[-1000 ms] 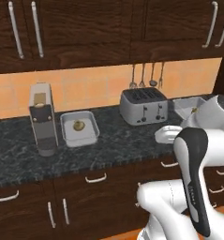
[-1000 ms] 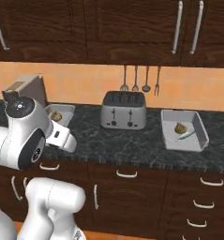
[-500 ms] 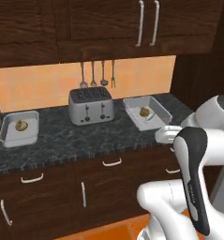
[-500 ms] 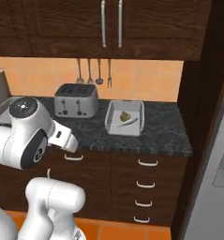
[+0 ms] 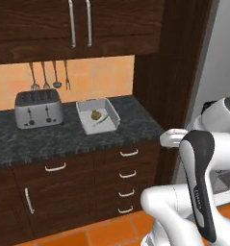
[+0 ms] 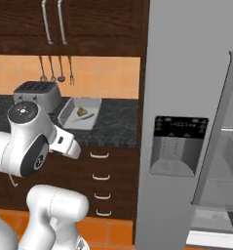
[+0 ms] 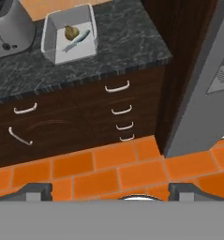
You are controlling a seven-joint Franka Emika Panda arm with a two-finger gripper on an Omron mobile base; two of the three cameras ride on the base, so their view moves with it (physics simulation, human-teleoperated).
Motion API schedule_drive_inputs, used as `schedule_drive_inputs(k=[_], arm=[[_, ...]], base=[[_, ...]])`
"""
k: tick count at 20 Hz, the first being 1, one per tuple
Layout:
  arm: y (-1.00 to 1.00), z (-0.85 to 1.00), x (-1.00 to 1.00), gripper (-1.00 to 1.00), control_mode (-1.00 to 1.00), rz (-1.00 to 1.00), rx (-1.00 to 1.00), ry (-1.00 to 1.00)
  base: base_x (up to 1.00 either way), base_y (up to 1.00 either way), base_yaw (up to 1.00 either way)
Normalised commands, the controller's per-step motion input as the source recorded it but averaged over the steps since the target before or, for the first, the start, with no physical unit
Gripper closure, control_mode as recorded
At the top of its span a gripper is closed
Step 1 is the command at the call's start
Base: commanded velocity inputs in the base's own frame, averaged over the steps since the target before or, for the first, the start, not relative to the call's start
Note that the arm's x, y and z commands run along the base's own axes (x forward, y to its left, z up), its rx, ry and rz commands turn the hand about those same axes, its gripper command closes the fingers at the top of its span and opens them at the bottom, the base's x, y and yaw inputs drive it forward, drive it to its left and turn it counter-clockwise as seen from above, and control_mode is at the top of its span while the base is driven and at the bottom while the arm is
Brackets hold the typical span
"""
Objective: Place one onion and one fish in each tupperware on the nearby counter, to pack two identical lunches.
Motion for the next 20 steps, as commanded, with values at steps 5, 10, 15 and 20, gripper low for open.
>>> schedule_drive_inputs(k=[5,10,15,20], arm=[[0.00,0.00,0.00,-1.00,1.00,0.00,0.00,0.00],[0.00,0.00,0.00,-1.00,1.00,0.00,0.00,0.00],[0.00,0.00,0.00,-1.00,1.00,0.00,0.00,0.00],[0.00,0.00,0.00,-1.00,1.00,0.00,0.00,0.00]], base=[[0.01,-1.00,-0.02],[0.02,-1.00,-0.02],[0.12,-0.89,-0.02],[0.24,-0.62,-0.02]])
